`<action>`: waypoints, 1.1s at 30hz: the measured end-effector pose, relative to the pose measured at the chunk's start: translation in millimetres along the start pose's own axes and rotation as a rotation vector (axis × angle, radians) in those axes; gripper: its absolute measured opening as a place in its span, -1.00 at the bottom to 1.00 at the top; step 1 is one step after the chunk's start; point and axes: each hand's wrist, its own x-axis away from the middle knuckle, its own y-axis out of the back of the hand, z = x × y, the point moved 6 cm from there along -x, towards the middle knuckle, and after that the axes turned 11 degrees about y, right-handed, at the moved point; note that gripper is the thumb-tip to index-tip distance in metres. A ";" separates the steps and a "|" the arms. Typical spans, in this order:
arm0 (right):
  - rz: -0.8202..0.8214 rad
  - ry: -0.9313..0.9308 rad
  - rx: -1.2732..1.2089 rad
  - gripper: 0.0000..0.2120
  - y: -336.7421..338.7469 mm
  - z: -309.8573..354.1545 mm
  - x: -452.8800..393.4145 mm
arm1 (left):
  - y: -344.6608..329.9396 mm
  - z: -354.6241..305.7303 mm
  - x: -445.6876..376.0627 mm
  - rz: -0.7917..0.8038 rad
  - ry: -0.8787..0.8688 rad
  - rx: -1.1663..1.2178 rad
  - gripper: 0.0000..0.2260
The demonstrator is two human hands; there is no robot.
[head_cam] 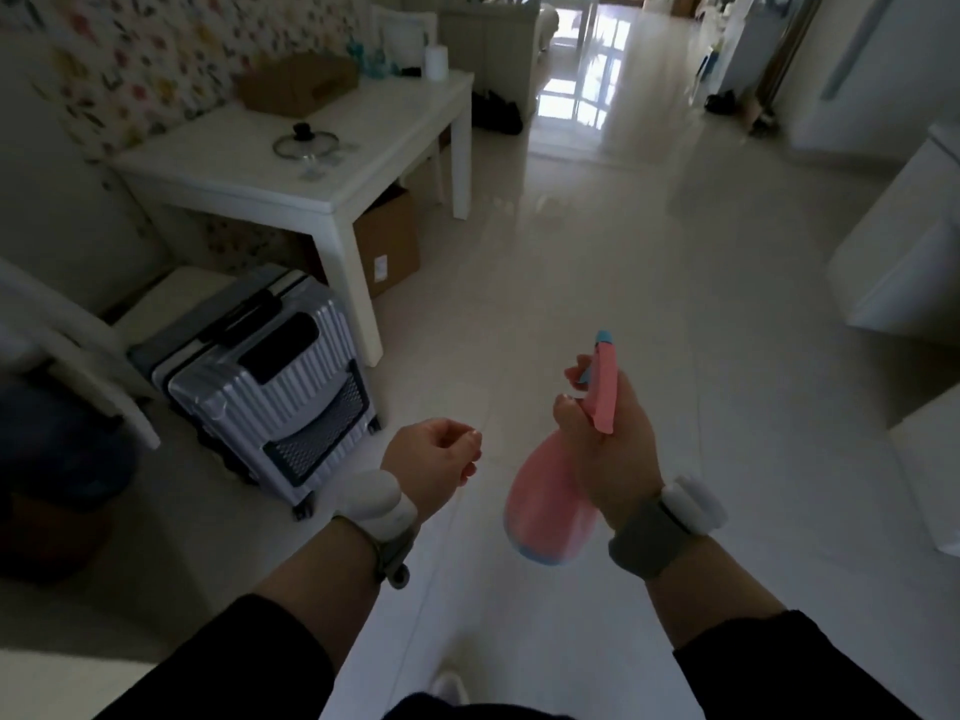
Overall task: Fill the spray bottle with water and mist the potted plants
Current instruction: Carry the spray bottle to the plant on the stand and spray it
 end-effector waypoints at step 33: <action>0.027 0.077 0.149 -0.65 -150.4 -228.2 -796.6 | -35.6 -397.2 -738.6 0.015 0.039 0.015 -0.85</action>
